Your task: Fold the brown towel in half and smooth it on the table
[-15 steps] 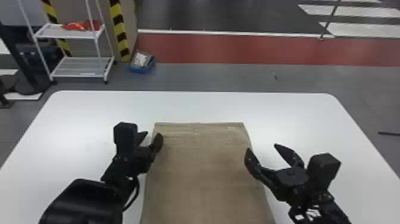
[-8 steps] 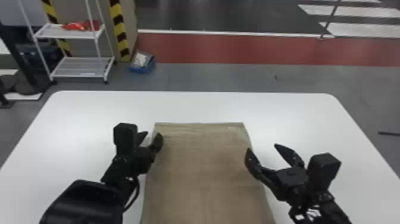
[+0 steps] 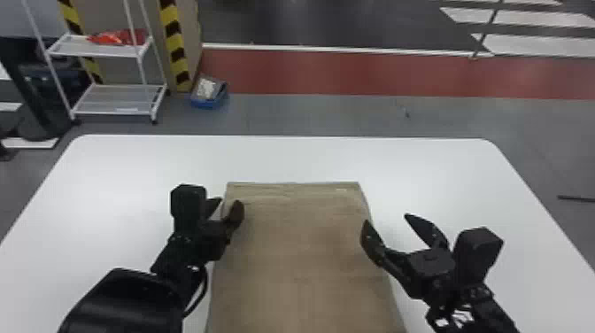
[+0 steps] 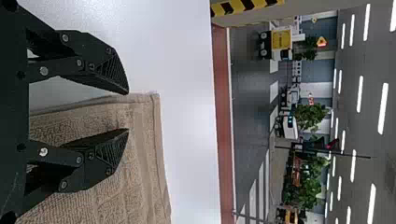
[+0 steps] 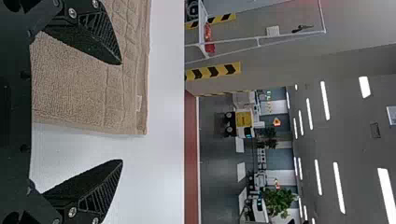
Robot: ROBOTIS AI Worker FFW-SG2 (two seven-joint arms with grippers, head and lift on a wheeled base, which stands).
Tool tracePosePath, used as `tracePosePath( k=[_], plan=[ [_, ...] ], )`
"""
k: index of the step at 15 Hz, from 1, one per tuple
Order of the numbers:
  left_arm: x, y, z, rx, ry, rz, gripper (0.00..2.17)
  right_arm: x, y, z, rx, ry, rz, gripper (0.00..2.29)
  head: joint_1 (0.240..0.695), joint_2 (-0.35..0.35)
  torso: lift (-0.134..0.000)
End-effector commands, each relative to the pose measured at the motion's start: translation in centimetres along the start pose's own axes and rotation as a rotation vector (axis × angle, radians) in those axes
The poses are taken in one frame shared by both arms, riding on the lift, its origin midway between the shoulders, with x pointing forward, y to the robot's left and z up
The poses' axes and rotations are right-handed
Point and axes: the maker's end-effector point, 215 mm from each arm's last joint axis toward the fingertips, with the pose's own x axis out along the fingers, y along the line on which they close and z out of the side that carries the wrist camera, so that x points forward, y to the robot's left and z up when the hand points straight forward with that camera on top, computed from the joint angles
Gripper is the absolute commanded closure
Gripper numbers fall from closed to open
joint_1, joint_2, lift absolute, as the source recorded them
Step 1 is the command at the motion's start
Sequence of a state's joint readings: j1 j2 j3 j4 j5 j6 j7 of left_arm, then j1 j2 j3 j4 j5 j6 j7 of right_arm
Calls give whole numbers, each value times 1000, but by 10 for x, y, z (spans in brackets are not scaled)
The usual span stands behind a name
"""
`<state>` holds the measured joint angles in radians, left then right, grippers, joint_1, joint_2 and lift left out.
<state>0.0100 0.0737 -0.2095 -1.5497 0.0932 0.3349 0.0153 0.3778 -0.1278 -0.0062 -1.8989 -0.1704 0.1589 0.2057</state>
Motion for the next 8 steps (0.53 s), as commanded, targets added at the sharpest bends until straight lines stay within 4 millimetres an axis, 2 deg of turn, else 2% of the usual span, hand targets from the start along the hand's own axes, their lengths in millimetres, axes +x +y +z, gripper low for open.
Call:
tracePosePath(
  k=[1,2,3,4,5,8],
  plan=[
    [0,2,1,-2,0,4,788,0,0,0,-1,0,0,140,695,-76,-121],
    [0,4,0,-3,1,12,1092,0,0,0,-1,0,0,140,695,-76,-121],
    [0,4,0,-4,1,12,1096,0,0,-1,-2,2,0,140,695,-75,-121],
    [-1,4,-2,-5,4,10,1204,0,0,-1,-1,1,1,140,695,-72,-121],
    [-2,6,-4,-8,5,17,1430,0,0,-1,1,1,0,140,695,-72,-121],
    [-4,7,-5,-12,3,20,1447,0,0,-1,2,0,-1,140,695,-69,-121]
  ],
)
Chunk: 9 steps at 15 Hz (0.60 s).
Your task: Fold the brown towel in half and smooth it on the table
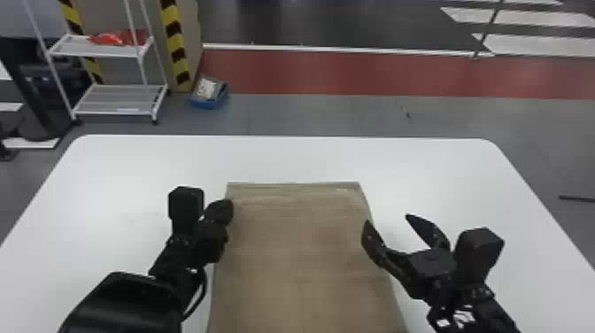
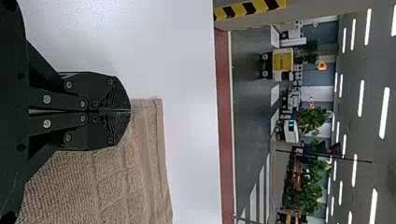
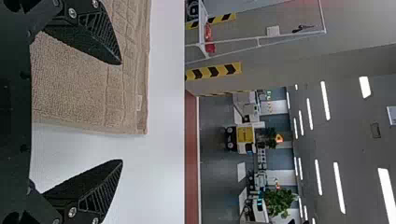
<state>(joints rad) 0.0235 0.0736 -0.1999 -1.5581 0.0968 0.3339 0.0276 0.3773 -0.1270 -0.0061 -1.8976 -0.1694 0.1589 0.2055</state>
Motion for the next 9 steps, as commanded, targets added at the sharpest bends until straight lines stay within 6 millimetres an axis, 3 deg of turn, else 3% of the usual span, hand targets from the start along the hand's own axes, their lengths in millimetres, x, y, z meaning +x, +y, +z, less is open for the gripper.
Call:
tracePosePath(
  k=[1,3,5,7,9],
  plan=[
    [-3,0,4,-4,-12,0,1447,0,1,0,2,0,1,140,695,-68,-121],
    [-10,-2,16,-9,-46,5,1447,0,1,0,4,-1,2,140,695,-68,-121],
    [-25,-4,44,-13,-110,14,1447,1,1,1,5,-2,2,140,695,-67,-121],
    [-44,-16,76,-11,-172,-2,1447,1,1,0,5,-1,2,140,695,-67,-121],
    [-65,-37,92,-8,-194,-48,1447,0,-1,3,5,-9,0,140,695,-77,-121]
  ],
)
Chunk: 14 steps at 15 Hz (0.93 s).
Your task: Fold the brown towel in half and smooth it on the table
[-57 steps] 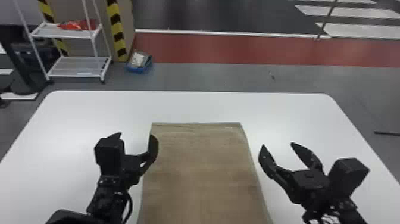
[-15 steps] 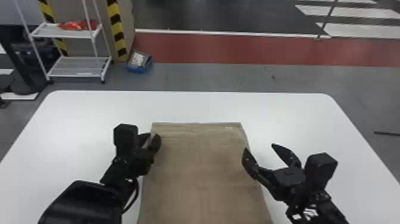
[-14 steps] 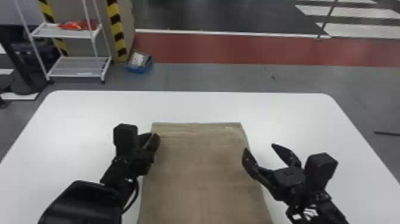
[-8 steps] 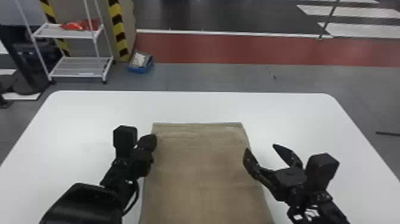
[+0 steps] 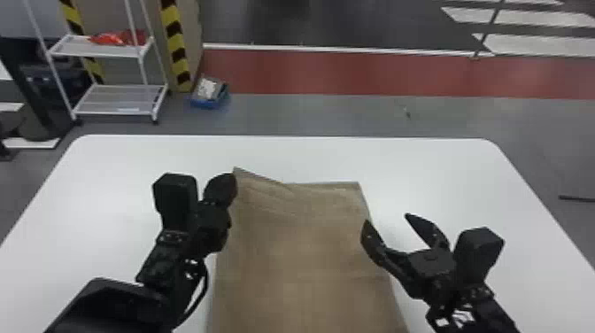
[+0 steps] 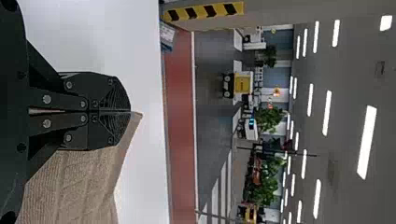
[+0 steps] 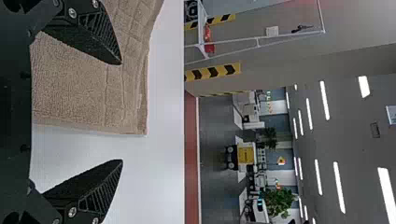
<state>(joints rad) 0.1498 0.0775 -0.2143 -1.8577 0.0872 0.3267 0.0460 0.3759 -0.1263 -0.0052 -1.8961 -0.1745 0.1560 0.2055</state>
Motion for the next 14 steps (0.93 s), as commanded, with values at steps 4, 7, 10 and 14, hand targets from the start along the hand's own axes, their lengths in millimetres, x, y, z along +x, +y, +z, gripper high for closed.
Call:
tracePosePath(
  k=[4,7,10,14],
  plan=[
    [-33,-127,-2,123,39,-215,1447,-2,-23,5,23,-15,-81,140,695,-151,-120],
    [-40,-188,-39,220,109,-314,1443,-4,-30,7,35,-29,-147,144,695,-254,-120],
    [-39,-204,-74,258,168,-344,819,-7,-47,1,44,-10,-238,144,695,-350,-120],
    [-29,-173,-65,258,140,-255,-2,-9,-41,-7,43,12,-225,144,695,-350,-120]
  ],
)
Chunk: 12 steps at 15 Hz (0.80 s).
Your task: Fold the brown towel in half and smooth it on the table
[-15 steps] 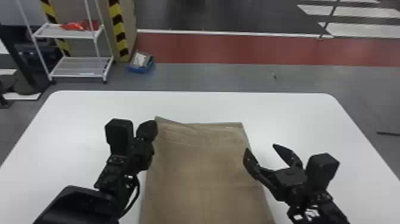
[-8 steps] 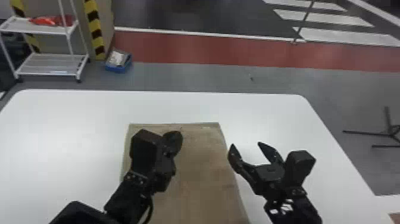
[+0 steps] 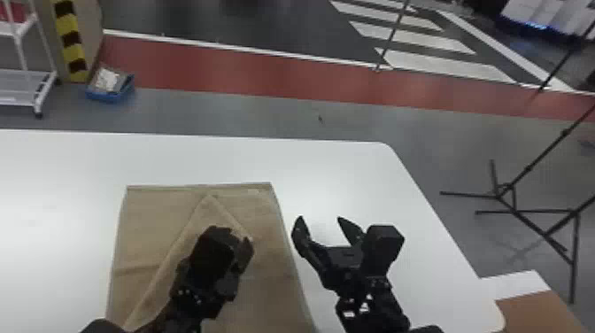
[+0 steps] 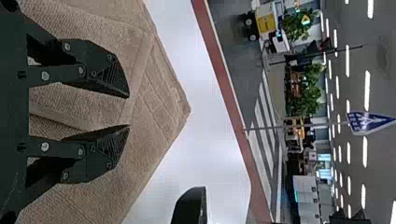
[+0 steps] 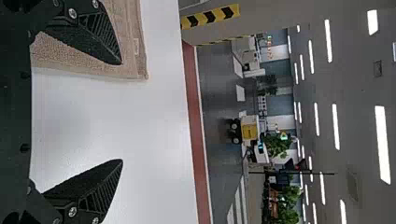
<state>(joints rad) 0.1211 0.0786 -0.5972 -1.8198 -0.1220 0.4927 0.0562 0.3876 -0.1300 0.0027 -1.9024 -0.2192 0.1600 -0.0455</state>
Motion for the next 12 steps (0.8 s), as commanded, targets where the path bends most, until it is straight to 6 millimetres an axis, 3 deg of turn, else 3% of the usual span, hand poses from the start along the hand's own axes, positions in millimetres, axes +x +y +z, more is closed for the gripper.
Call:
tracePosePath(
  k=[1,6,8,10,12],
  plan=[
    [-5,31,3,-21,-24,75,33,-2,17,-4,-4,9,45,151,695,-350,-120],
    [-18,106,29,-84,-139,252,43,-3,69,-14,-21,20,247,292,695,-239,-120],
    [-20,121,23,-105,-142,274,43,3,87,-28,-58,47,308,323,695,-172,-120],
    [-19,124,16,-109,-138,279,43,7,100,-36,-65,63,360,471,695,-136,-120],
    [-18,126,14,-114,-143,281,43,11,115,-42,-68,78,413,475,695,-113,-120]
  ],
)
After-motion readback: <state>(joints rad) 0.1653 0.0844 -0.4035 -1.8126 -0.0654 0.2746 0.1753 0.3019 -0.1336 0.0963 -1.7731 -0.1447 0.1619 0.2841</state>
